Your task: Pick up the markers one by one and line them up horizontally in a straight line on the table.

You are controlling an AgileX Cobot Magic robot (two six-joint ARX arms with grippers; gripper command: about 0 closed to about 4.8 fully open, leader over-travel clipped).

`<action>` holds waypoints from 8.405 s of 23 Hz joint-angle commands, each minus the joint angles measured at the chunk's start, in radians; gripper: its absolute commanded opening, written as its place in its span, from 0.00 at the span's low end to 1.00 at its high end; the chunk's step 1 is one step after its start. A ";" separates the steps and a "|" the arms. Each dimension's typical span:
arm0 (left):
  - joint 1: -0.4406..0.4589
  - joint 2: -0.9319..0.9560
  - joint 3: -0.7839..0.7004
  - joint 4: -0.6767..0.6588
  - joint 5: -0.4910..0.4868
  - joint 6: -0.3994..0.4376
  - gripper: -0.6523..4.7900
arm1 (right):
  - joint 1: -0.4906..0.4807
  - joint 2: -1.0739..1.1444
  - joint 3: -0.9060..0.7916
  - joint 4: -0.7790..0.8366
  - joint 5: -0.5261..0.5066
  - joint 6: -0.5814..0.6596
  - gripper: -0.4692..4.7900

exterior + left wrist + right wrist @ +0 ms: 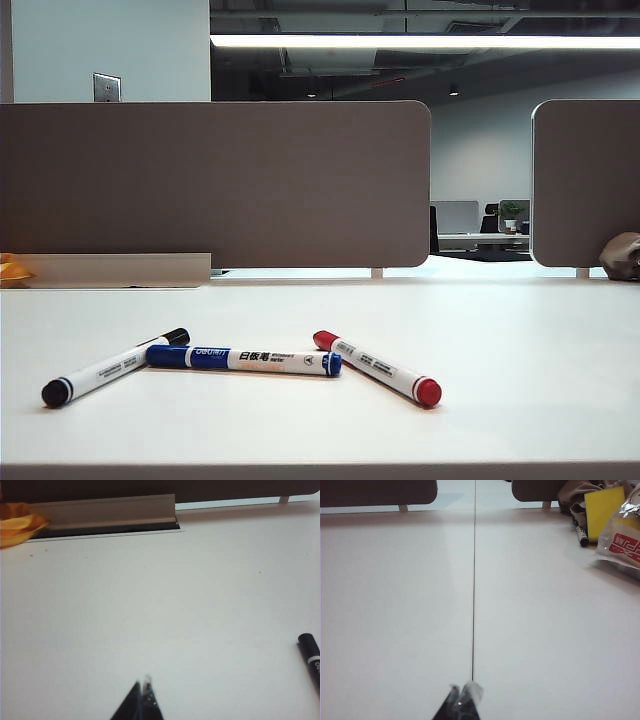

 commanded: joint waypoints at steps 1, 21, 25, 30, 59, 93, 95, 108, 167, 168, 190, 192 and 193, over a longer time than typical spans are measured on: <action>0.001 0.001 0.000 -0.003 0.000 0.000 0.11 | -0.001 0.002 -0.007 0.005 -0.003 0.004 0.09; 0.001 0.001 0.000 -0.002 -0.001 0.000 0.11 | 0.000 0.002 -0.007 0.007 -0.003 0.004 0.09; 0.000 0.000 0.000 -0.003 0.006 0.000 0.11 | 0.000 0.002 -0.007 0.008 -0.014 0.005 0.09; 0.000 0.000 0.027 0.098 0.074 -0.141 0.11 | 0.000 0.002 -0.005 0.059 -0.138 0.400 0.09; -0.127 1.241 1.187 -0.579 0.262 0.264 0.12 | 0.507 1.513 1.387 -0.631 -0.324 -0.427 0.09; -0.268 1.434 1.180 -0.697 0.042 0.340 0.21 | 0.716 1.929 1.386 -0.778 -0.216 -0.393 0.28; -0.268 1.434 1.180 -0.698 0.045 0.341 0.21 | 0.723 1.921 1.388 -0.777 -0.227 -0.393 0.30; -0.268 1.434 1.180 -0.690 0.045 0.340 0.11 | 0.721 1.883 1.503 -0.784 -0.080 -0.389 0.42; -0.268 1.433 1.180 -0.709 0.091 0.333 0.11 | 0.441 1.941 1.535 -0.797 0.075 -0.313 0.71; -0.268 1.432 1.180 -0.709 0.091 0.333 0.11 | 0.441 1.941 1.534 -0.801 0.069 -0.314 0.71; -0.268 1.433 1.180 -0.702 0.091 0.334 0.11 | 0.448 1.946 1.461 -0.853 -0.057 -0.284 0.53; -0.268 1.433 1.180 -0.702 0.091 0.334 0.11 | 0.448 1.948 1.460 -0.853 -0.056 -0.284 0.48; -0.268 1.433 1.180 -0.702 0.091 0.334 0.11 | 0.448 1.948 1.460 -0.853 -0.056 -0.284 0.46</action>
